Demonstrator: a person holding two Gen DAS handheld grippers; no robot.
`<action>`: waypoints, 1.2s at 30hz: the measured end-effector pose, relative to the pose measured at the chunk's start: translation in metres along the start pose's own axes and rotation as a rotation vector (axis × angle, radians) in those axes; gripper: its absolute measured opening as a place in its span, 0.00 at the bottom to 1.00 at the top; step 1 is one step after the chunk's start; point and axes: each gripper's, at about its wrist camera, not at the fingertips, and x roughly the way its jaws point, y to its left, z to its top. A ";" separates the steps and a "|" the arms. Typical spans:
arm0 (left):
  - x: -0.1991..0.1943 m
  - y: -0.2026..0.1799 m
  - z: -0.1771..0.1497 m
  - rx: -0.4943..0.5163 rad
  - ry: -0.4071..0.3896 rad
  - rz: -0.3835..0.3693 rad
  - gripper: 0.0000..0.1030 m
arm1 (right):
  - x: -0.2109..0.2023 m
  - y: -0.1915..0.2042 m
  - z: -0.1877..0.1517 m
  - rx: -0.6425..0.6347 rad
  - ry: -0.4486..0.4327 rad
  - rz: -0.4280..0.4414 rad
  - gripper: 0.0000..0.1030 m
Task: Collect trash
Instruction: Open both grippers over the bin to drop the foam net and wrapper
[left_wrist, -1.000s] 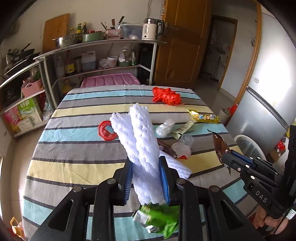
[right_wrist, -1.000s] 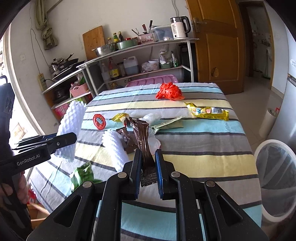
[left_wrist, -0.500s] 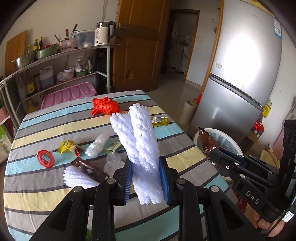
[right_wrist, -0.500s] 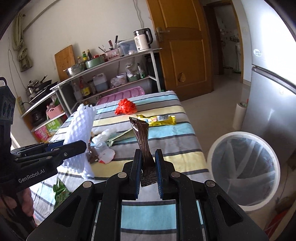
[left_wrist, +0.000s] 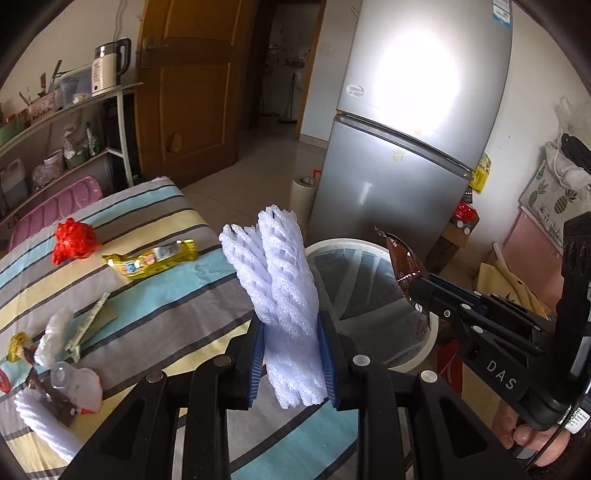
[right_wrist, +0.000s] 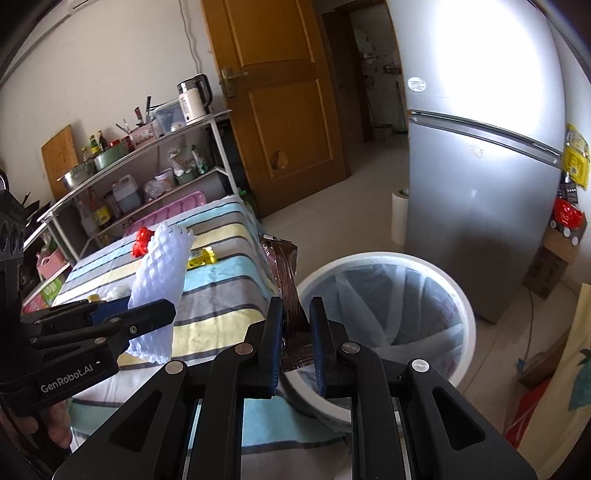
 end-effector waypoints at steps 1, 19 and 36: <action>0.006 -0.006 0.002 0.010 0.005 -0.008 0.27 | 0.001 -0.006 0.001 0.006 0.003 -0.013 0.15; 0.101 -0.062 0.010 0.080 0.161 -0.049 0.28 | 0.044 -0.082 -0.015 0.074 0.121 -0.156 0.15; 0.102 -0.057 0.011 0.030 0.165 -0.044 0.49 | 0.050 -0.094 -0.022 0.099 0.132 -0.198 0.33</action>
